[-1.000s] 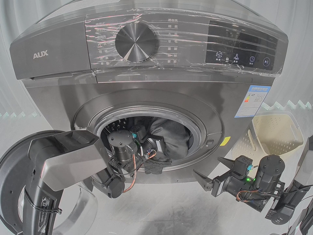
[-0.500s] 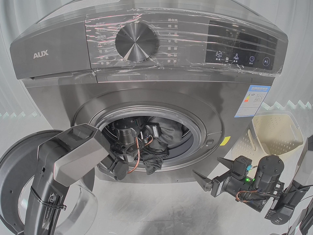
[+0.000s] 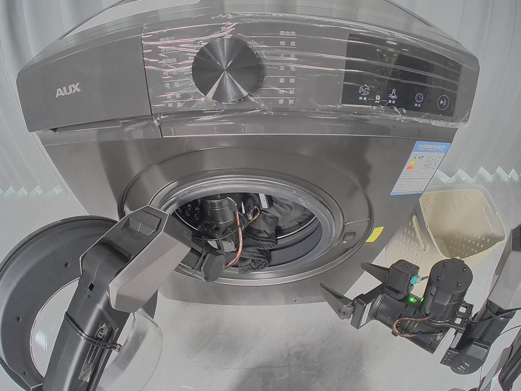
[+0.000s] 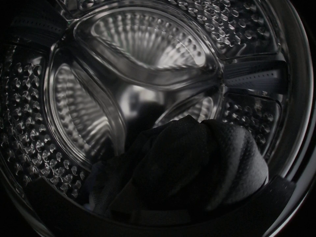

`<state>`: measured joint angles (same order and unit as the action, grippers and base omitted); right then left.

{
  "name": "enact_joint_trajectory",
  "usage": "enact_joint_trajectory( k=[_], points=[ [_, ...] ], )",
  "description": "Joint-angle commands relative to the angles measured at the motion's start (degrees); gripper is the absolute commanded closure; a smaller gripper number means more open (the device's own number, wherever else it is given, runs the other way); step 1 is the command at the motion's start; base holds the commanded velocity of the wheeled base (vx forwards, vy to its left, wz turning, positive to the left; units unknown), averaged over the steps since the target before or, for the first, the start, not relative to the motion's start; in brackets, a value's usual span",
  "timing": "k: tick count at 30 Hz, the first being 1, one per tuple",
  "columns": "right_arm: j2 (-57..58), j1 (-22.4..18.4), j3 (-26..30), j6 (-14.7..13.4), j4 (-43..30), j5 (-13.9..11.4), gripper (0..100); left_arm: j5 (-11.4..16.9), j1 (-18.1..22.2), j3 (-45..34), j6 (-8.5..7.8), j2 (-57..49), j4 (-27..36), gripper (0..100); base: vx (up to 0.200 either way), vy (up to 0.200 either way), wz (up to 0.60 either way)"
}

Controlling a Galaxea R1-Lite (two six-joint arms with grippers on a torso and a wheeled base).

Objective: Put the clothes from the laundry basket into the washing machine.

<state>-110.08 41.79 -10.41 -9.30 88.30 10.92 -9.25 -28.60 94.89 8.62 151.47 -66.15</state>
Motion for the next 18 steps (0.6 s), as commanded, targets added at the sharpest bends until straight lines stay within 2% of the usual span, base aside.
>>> enact_joint_trajectory(
  k=[1, 7, 8, 13, 18],
  points=[
    [-0.1, 0.0, 0.0, -0.1, 0.0, 0.0, 0, -1.6, 1.0, 3.5, 0.08, 2.2, 0.6, 100, 0.000, 0.000, 0.00],
    [-0.2, 0.1, 0.1, 0.0, 0.0, 0.0, 0, -1.6, 1.2, 1.8, 0.26, 1.6, 0.6, 100, 0.000, 0.000, 0.00],
    [-0.2, 0.1, 0.1, 0.0, 0.0, 0.0, 0, -1.6, 1.1, 1.2, 0.26, 1.2, 0.6, 0, 0.000, 0.000, 0.00],
    [-0.4, 0.1, 0.1, 0.0, 0.0, 0.0, 0, -1.6, 1.1, -2.1, 0.87, -0.6, 0.6, 0, 0.000, 0.000, 0.00],
    [-0.6, 0.1, 0.1, -0.1, 0.0, 0.0, 0, -1.6, 0.5, -11.4, 0.79, -6.3, 2.2, 0, 0.000, 0.000, 0.00]
  ],
)
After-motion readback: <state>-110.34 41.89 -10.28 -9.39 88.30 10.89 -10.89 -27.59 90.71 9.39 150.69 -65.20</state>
